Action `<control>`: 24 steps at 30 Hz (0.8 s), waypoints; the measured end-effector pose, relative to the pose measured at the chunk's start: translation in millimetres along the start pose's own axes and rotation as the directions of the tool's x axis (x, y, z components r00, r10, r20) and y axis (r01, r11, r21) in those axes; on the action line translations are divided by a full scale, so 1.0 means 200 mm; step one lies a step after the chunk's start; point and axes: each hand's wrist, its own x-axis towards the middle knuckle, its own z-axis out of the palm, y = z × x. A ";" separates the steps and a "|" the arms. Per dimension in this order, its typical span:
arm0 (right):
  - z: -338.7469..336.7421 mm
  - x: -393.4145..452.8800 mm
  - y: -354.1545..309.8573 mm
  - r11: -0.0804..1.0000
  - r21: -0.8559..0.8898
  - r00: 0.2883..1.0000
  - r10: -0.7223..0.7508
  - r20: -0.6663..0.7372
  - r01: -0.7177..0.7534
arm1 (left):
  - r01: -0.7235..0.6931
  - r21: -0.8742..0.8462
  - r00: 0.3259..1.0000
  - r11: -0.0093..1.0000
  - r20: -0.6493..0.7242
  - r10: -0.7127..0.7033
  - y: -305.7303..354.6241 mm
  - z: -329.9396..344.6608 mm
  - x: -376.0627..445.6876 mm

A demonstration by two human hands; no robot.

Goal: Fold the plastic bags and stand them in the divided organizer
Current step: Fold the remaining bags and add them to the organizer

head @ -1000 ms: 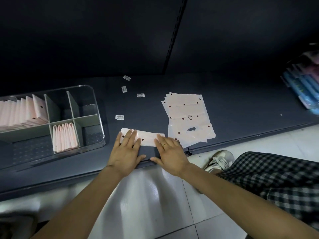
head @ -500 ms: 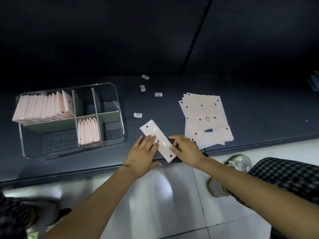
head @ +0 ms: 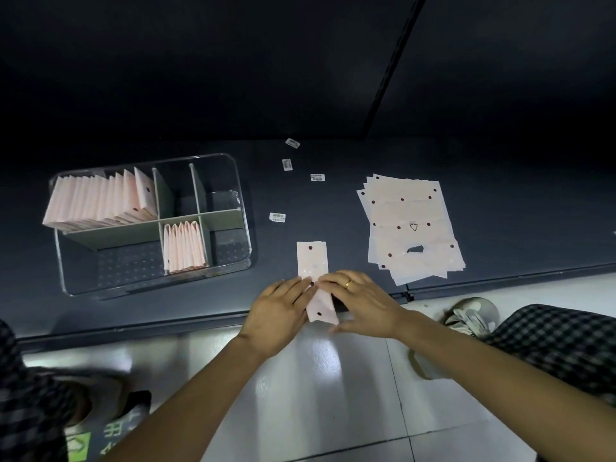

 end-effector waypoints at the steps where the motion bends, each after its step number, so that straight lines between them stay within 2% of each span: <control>1: 0.01 0.01 0.00 1.000 0.014 0.999 0.016 -0.048 -0.015 | 0.022 -0.038 1.000 0.999 -0.011 -0.022 0.00 -0.01 0.00; 4: 0.03 0.04 -0.03 0.981 0.168 0.985 0.120 -0.123 -0.098 | 0.137 -0.220 0.990 0.966 0.006 -0.139 0.02 -0.04 0.02; 7: 0.01 0.06 -0.07 0.876 0.454 0.946 0.271 -0.180 -0.164 | 0.317 -0.381 0.947 0.869 0.082 -0.309 0.01 -0.04 0.05; 10: -0.01 0.09 -0.06 0.830 0.519 0.940 0.314 -0.132 -0.204 | 0.406 -0.435 0.909 0.804 0.101 -0.404 0.00 -0.02 0.08; 12: -0.03 0.11 -0.06 0.777 0.562 0.907 0.407 -0.105 -0.284 | 0.474 -0.464 0.868 0.748 0.102 -0.487 0.00 -0.01 0.10; 15: -0.04 0.14 -0.05 0.675 0.627 0.852 0.523 -0.036 -0.388 | 0.592 -0.466 0.782 0.658 0.134 -0.608 0.00 0.02 0.13; 19: -0.06 0.17 -0.04 0.524 0.749 0.811 0.584 0.032 -0.406 | 0.646 -0.414 0.746 0.642 0.165 -0.645 0.01 0.03 0.15; 24: -0.07 0.26 -0.05 0.544 0.629 0.739 0.669 0.074 -0.555 | 0.712 -0.251 0.700 0.656 0.180 -0.691 0.04 0.04 0.19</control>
